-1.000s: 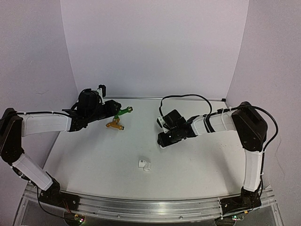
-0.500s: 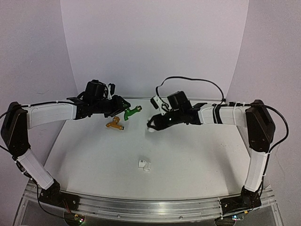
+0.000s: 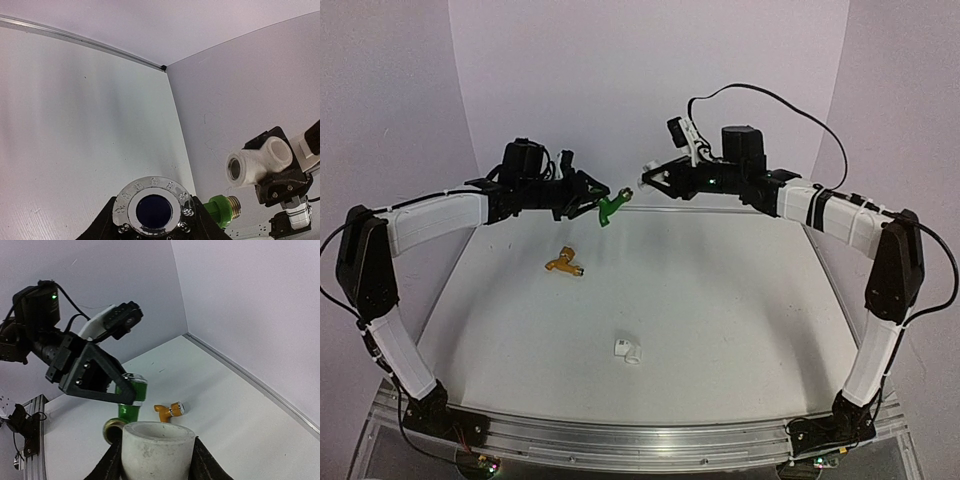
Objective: Install the water faucets
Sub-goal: Place the water faucet at the center of the board.
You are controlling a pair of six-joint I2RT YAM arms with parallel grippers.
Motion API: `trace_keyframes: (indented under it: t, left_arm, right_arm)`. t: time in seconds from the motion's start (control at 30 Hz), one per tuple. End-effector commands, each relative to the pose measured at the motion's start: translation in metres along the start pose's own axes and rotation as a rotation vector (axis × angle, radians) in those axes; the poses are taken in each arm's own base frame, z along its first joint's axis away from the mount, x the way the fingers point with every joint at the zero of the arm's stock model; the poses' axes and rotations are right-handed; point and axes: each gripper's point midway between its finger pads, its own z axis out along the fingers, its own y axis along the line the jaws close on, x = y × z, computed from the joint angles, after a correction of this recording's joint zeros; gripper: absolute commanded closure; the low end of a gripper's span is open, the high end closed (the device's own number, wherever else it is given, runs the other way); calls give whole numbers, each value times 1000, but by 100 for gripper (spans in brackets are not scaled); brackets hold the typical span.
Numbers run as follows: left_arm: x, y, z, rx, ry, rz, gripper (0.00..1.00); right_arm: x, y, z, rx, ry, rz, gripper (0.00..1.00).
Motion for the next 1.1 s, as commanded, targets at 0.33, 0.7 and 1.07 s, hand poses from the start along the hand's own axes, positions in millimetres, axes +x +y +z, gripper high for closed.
trace_keyframes:
  t: [0.33, 0.7, 1.07]
  left_arm:
    - [-22, -35, 8, 108, 2, -5, 100]
    - [-23, -41, 2, 118, -7, 36, 100]
    - [-24, -51, -9, 137, -30, 114, 100]
  right_arm:
    - [-44, 38, -6, -129, -92, -160, 100]
    - [-24, 30, 11, -146, -17, -118, 100]
    - [-5, 16, 21, -109, 37, -98, 100]
